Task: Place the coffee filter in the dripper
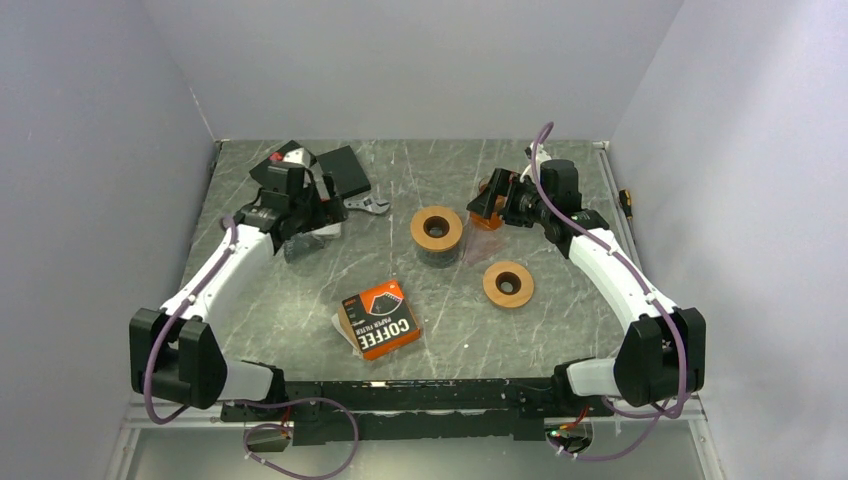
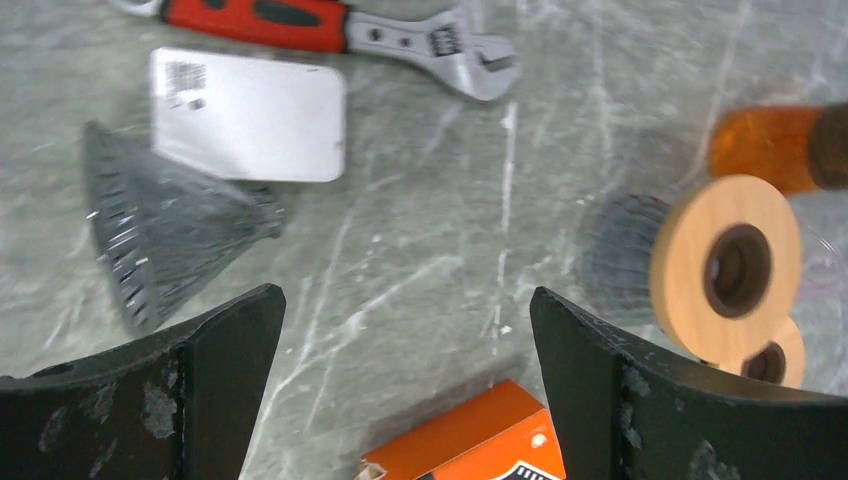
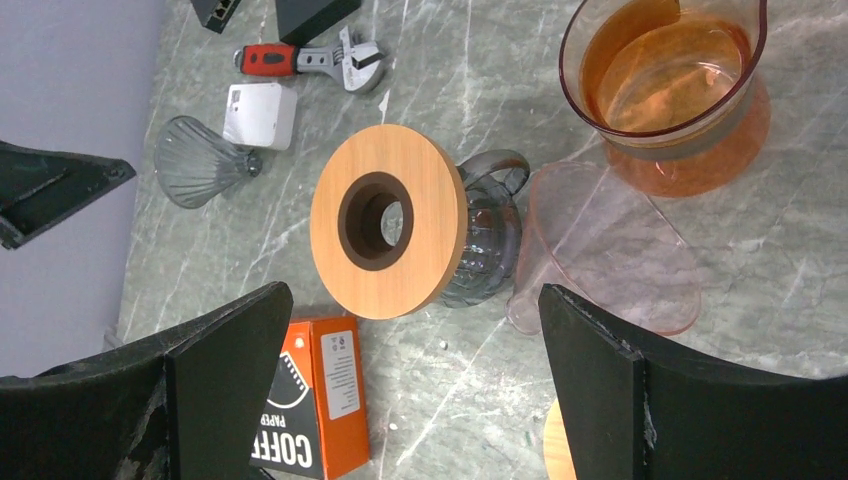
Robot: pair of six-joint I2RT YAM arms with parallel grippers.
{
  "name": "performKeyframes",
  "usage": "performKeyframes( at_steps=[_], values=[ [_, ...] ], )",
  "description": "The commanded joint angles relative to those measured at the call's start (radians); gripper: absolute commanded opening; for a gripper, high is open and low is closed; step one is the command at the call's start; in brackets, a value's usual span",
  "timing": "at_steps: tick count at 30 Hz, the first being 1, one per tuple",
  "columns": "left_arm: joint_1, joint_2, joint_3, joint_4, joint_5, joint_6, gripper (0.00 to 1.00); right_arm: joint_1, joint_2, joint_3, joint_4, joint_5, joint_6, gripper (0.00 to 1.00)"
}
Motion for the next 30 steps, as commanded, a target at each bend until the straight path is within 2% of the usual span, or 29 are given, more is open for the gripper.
performKeyframes(
  at_steps=[1, 5, 11, 17, 20, 27, 30],
  values=[
    [0.083, 0.003, 0.054, -0.089, -0.059, -0.053, 1.00, 0.001, 0.001, 0.017, 0.008, -0.023, -0.024, 1.00],
    [0.194, 0.016, 0.061, -0.108, 0.032, -0.080, 1.00, 0.001, 0.006, 0.028, 0.001, -0.045, -0.023, 0.99],
    [0.375, 0.054, 0.032, -0.069, 0.287, -0.121, 0.99, 0.000, 0.013, 0.029, 0.005, -0.060, -0.026, 0.99],
    [0.438, 0.143, -0.002, 0.019, 0.526, -0.155, 0.93, 0.001, 0.010, 0.021, 0.008, -0.078, -0.027, 0.98],
    [0.439, 0.187, -0.006, 0.050, 0.570, -0.163, 0.89, 0.001, 0.006, 0.022, 0.003, -0.081, -0.026, 0.98],
    [0.439, 0.252, -0.030, 0.079, 0.569, -0.158, 0.81, 0.001, -0.013, 0.016, -0.001, -0.083, -0.034, 0.98],
    [0.438, 0.265, -0.042, 0.094, 0.577, -0.156, 0.75, 0.001, -0.020, 0.012, -0.005, -0.085, -0.035, 0.98]
  ],
)
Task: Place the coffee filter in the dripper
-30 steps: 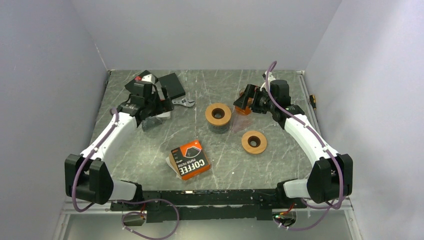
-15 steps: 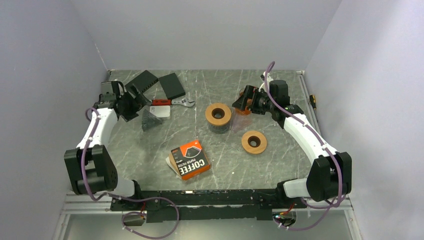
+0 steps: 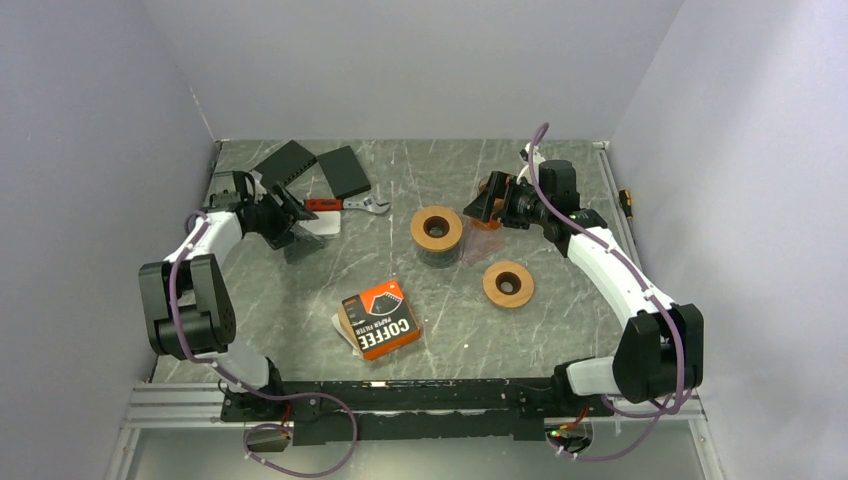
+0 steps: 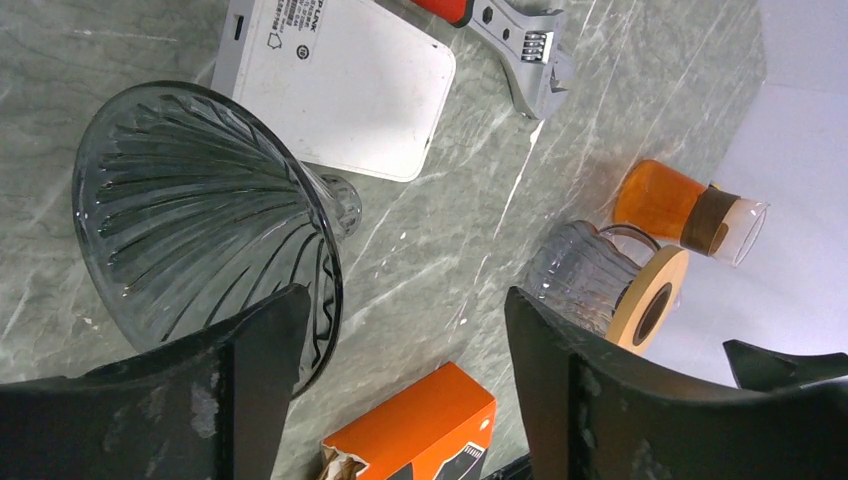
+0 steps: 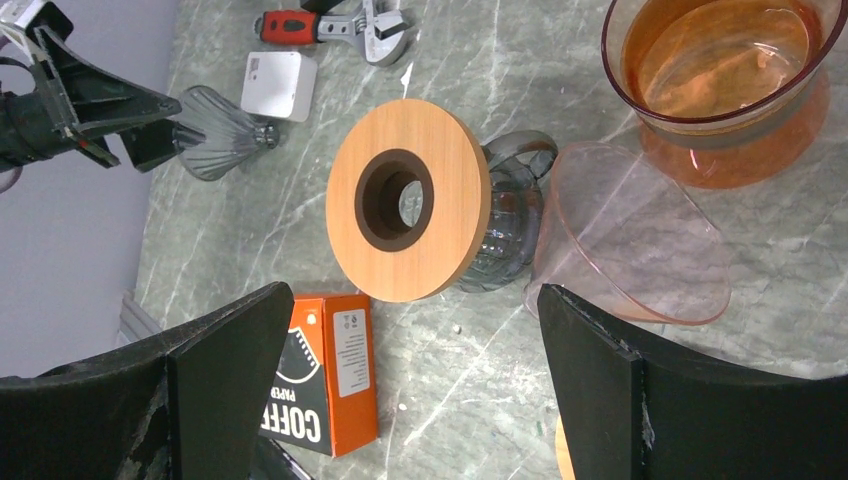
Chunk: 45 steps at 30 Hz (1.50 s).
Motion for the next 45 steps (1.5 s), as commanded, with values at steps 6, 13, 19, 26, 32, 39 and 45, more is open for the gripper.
performKeyframes(
  at_steps=[6, 13, 19, 26, 32, 39, 45],
  values=[
    [0.000, 0.014, -0.059, 0.092, 0.045, -0.016, 0.57, 0.001, -0.038, 0.013, -0.002, -0.011, -0.021, 0.98],
    [0.000, -0.008, -0.073, 0.102, 0.025, -0.022, 0.32, 0.001, -0.048, 0.021, -0.006, -0.010, -0.020, 0.97],
    [0.000, -0.049, -0.044, 0.044, 0.046, 0.041, 0.16, 0.000, -0.052, 0.027, -0.017, -0.011, -0.025, 0.98],
    [-0.004, -0.143, -0.023, -0.007, 0.066, 0.064, 0.02, 0.001, -0.065, 0.020, -0.021, -0.003, -0.027, 0.98],
    [-0.076, -0.190, 0.081, -0.124, 0.026, 0.153, 0.00, 0.001, -0.058, 0.038, -0.036, -0.001, -0.035, 0.99],
    [-0.282, -0.135, 0.276, -0.290, -0.064, 0.301, 0.00, -0.001, -0.055, 0.048, -0.034, -0.014, -0.031, 0.99],
    [-0.480, -0.075, 0.456, -0.395, -0.217, 0.405, 0.00, -0.005, -0.075, 0.055, -0.049, -0.008, -0.035, 0.99]
  ],
)
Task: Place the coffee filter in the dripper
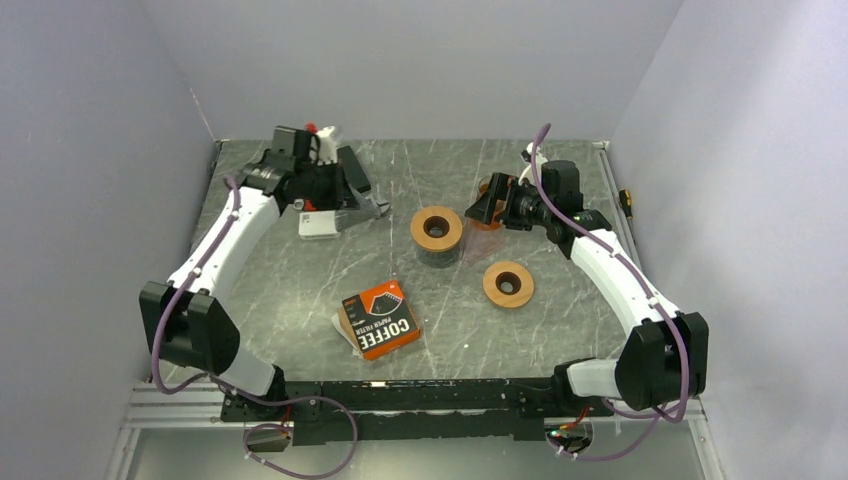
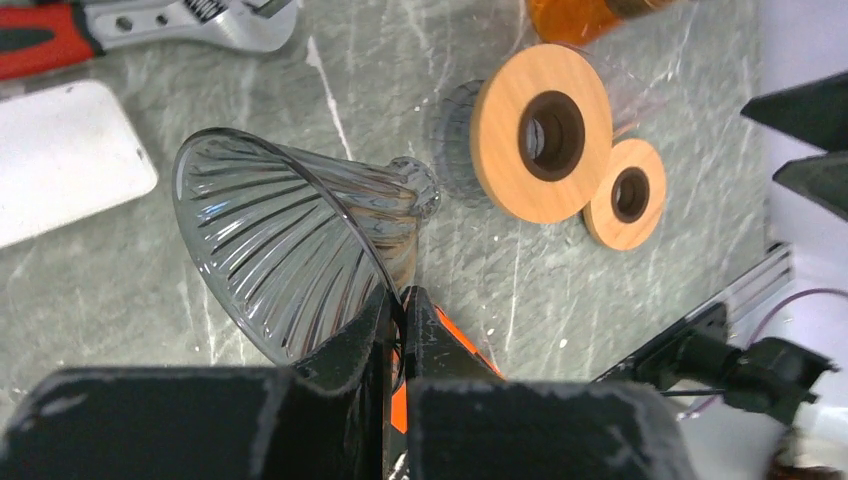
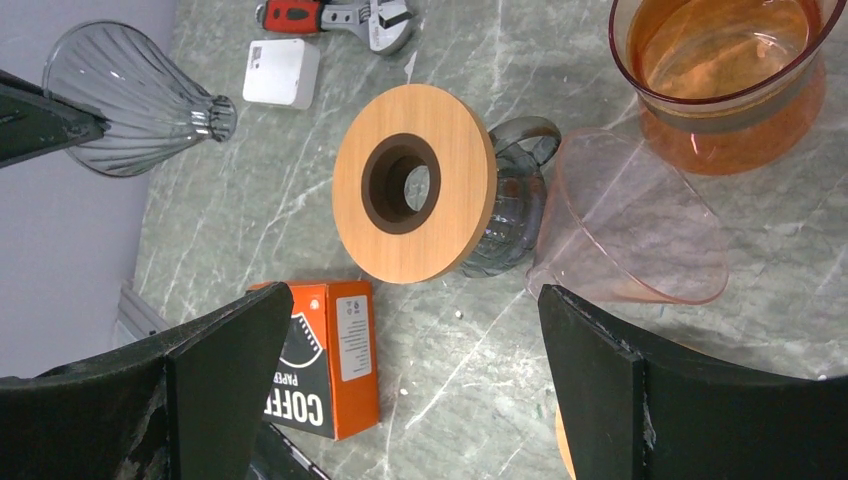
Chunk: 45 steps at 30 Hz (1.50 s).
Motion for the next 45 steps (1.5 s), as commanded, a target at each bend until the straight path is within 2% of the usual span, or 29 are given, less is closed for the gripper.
performKeyframes(
  at_steps=[1, 17, 22, 31, 37, 45],
  values=[
    [-0.125, 0.039, 0.137, -0.098, -0.145, 0.121, 0.00, -0.006, -0.046, 0.048, 0.000, 0.000, -0.018, 0.99],
    [-0.523, 0.291, 0.519, -0.257, -0.522, 0.286, 0.00, -0.038, -0.044, 0.025, 0.014, -0.022, 0.028, 0.99],
    [-0.588, 0.340, 0.568, -0.242, -0.537, 0.301, 0.00, -0.101, -0.038, -0.031, 0.056, -0.076, 0.082, 0.99],
    [-0.619, 0.422, 0.621, -0.232, -0.584, 0.332, 0.00, -0.155, -0.031, -0.062, 0.067, -0.114, 0.090, 0.98],
    [-0.621, 0.445, 0.599, -0.204, -0.655, 0.337, 0.00, -0.161, -0.031, -0.065, 0.071, -0.126, 0.091, 0.98],
    [-0.623, 0.443, 0.579, -0.175, -0.610, 0.337, 0.00, -0.162, -0.033, -0.058, 0.060, -0.124, 0.080, 0.98]
  ],
)
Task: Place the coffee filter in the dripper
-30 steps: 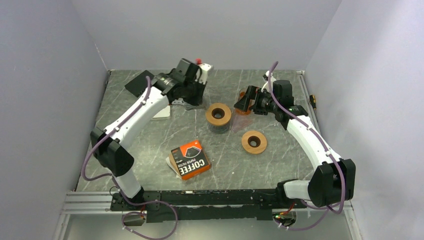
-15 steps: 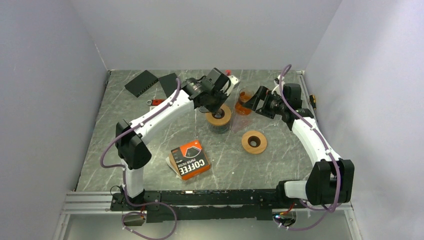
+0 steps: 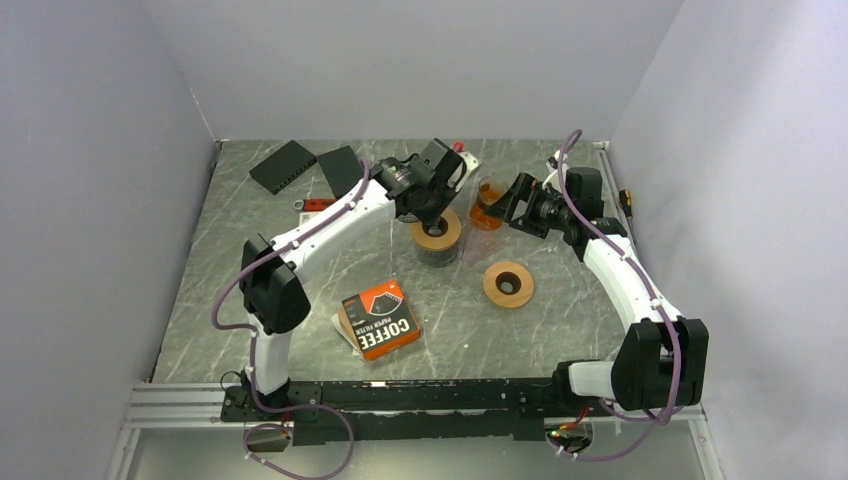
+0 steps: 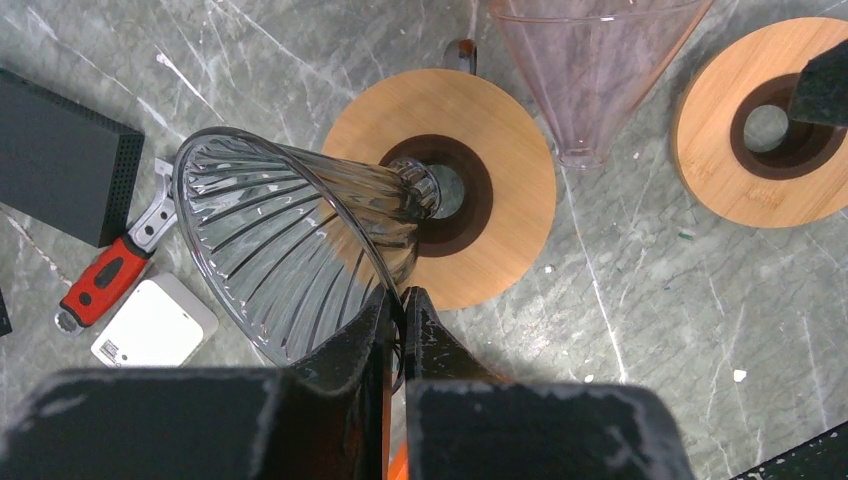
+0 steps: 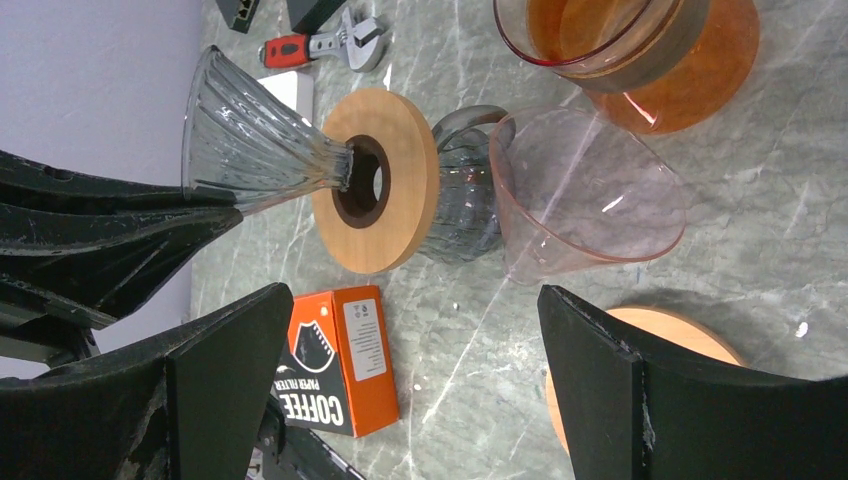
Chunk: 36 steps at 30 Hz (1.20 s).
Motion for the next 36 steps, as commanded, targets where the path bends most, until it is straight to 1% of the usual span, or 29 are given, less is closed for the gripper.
performKeyframes(
  at_steps=[1, 5, 7, 15, 18, 22, 23, 24, 25, 27, 28, 33, 36],
  values=[
    [-0.006, -0.015, 0.006, 0.055, 0.004, 0.012, 0.01, -0.006, -0.013, 0.011, 0.040, -0.017, -0.002, 0.98],
    [-0.010, -0.009, 0.011, 0.045, 0.014, 0.012, 0.06, -0.008, -0.011, 0.009, 0.039, -0.015, -0.003, 0.98],
    [-0.015, -0.002, 0.018, 0.030, 0.006, 0.050, 0.06, -0.010, -0.012, 0.008, 0.040, -0.018, -0.002, 0.98],
    [-0.030, 0.005, 0.006, 0.002, -0.011, 0.067, 0.03, -0.011, -0.005, 0.008, 0.046, -0.022, 0.000, 0.98],
    [-0.032, -0.001, -0.021, 0.021, -0.021, 0.072, 0.04, -0.011, 0.000, 0.008, 0.051, -0.027, 0.001, 0.98],
    [-0.035, 0.016, -0.009, 0.012, -0.041, 0.071, 0.08, -0.011, -0.001, 0.011, 0.047, -0.024, -0.001, 0.98],
    [-0.036, 0.019, -0.006, 0.013, -0.042, 0.073, 0.10, -0.012, -0.002, 0.013, 0.045, -0.023, -0.001, 0.98],
    [-0.036, 0.021, -0.002, 0.015, -0.044, 0.076, 0.16, -0.012, -0.001, 0.014, 0.043, -0.023, -0.003, 0.98],
    [-0.036, 0.023, 0.000, 0.017, -0.044, 0.077, 0.27, -0.011, 0.000, 0.016, 0.041, -0.024, -0.005, 0.98],
    [-0.039, 0.026, 0.004, 0.023, -0.036, 0.074, 0.52, -0.011, 0.000, 0.016, 0.037, -0.021, -0.007, 0.98],
    [-0.039, 0.026, 0.007, 0.026, -0.024, 0.073, 0.57, -0.012, 0.000, 0.016, 0.036, -0.020, -0.007, 0.98],
    [-0.039, 0.009, -0.009, 0.085, 0.068, 0.065, 0.68, -0.012, 0.001, 0.016, 0.035, -0.020, -0.010, 0.98],
    [-0.039, 0.011, -0.011, 0.114, 0.107, 0.056, 0.70, -0.013, 0.001, 0.018, 0.033, -0.020, -0.010, 0.98]
  ],
)
